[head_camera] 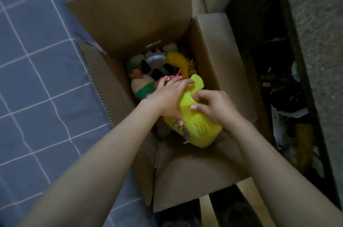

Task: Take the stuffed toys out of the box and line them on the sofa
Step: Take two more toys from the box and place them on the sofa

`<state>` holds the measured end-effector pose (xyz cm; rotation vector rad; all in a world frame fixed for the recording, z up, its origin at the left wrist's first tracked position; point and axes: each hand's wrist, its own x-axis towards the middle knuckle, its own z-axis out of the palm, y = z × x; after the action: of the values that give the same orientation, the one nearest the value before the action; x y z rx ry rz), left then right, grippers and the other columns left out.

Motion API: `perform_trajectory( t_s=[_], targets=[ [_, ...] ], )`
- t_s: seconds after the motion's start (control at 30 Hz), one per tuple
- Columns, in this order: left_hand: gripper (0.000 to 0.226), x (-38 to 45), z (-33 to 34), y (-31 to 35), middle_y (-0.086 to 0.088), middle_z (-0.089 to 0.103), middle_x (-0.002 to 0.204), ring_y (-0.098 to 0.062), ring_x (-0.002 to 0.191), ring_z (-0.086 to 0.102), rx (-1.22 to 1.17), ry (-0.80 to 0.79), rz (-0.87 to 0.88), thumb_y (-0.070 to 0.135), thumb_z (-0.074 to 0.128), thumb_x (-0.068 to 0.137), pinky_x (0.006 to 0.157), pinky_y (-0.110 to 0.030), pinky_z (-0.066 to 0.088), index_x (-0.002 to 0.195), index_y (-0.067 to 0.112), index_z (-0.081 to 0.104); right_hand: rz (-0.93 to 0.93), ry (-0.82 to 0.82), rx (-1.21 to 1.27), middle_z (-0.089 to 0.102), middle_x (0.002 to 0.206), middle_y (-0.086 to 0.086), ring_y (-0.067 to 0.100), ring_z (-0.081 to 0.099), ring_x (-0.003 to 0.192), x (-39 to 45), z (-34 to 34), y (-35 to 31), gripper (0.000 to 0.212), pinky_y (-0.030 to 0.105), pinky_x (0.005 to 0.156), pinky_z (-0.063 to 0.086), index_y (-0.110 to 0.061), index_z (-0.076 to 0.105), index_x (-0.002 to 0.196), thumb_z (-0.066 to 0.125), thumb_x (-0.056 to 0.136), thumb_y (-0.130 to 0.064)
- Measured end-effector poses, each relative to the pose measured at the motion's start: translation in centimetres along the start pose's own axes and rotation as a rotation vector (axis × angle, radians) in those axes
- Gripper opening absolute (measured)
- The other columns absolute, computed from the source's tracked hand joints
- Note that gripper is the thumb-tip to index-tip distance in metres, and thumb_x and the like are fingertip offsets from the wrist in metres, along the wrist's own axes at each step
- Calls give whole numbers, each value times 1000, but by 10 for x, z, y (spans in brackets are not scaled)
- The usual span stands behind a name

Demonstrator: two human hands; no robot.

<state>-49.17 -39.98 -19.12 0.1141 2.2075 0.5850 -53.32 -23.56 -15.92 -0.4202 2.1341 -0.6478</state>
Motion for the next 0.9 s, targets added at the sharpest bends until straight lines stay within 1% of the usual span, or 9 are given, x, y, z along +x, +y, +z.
perform_trajectory(
  t_s=[0.07, 0.13, 0.23, 0.4, 0.5, 0.6, 0.67, 0.8, 0.9],
  targets=[
    [129, 4, -10, -1, 1, 16, 159, -21, 148, 3, 20, -96, 2, 52, 85, 50, 118, -51, -7, 149, 34, 5, -13, -95, -36, 68, 95, -1, 18, 60, 91, 5, -15, -8, 15, 35, 77, 50, -19, 67, 87, 72, 78, -30],
    [122, 8, -12, -1, 0, 25, 157, -24, 147, 12, 24, -154, -3, 58, 83, 48, 118, -52, -3, 148, 35, 16, -28, -152, -62, 63, 83, -7, 14, 58, 83, 9, -24, -12, 11, 29, 68, 45, -22, 64, 80, 71, 79, -31],
    [109, 7, -8, 4, -1, 49, 141, -30, 135, 35, -112, -135, -52, 58, 83, 49, 113, -42, 20, 142, 32, 33, -61, -161, -82, 60, 76, -10, 12, 58, 78, 11, -28, -14, 12, 26, 64, 44, -21, 63, 76, 71, 79, -30],
    [77, -5, 17, 0, -2, 65, 116, -23, 110, 58, -486, 53, -206, 43, 87, 55, 88, -34, 49, 123, 22, 58, 0, -56, 21, 67, 95, -12, 7, 60, 95, 11, -24, -8, 8, 31, 83, 51, -28, 69, 82, 73, 77, -32],
    [49, -13, 37, -17, 0, 72, 100, -19, 95, 66, -838, 117, -334, 33, 87, 60, 84, -36, 54, 103, 22, 69, 39, 46, 49, 53, 130, -6, 7, 46, 119, 10, -24, -2, 42, 25, 93, 37, -30, 61, 113, 74, 74, -37],
    [34, -21, 46, -33, -3, 71, 100, -17, 86, 67, -1237, 177, -430, 20, 83, 68, 73, -28, 53, 98, 22, 67, 178, 35, 128, 34, 148, 1, 17, 35, 134, 4, -18, 5, 84, 32, 102, 35, -31, 34, 141, 77, 69, -42],
    [37, -26, 50, -44, -10, 70, 109, -23, 92, 68, -1408, 196, -467, 22, 84, 66, 78, -32, 54, 99, 21, 66, 241, 83, 192, 30, 151, 3, 20, 34, 136, -1, -14, 9, 95, 36, 107, 34, -29, 27, 144, 79, 66, -43],
    [97, -29, 54, -54, -8, 73, 107, -26, 97, 70, -1656, 195, -387, 52, 92, 27, 85, -40, 57, 113, 17, 64, 361, 178, 602, 39, 147, 2, 20, 43, 130, -6, -3, 7, 109, 42, 108, 38, -28, 24, 144, 84, 55, -46],
    [90, -25, 46, -51, -1, 76, 98, -20, 91, 72, -1678, 113, -261, 60, 88, 27, 73, -32, 59, 106, 23, 64, 453, 94, 1031, 65, 123, 5, 23, 63, 111, -4, 14, 7, 111, 47, 100, 47, -20, 50, 130, 88, 32, -58]
  ],
)
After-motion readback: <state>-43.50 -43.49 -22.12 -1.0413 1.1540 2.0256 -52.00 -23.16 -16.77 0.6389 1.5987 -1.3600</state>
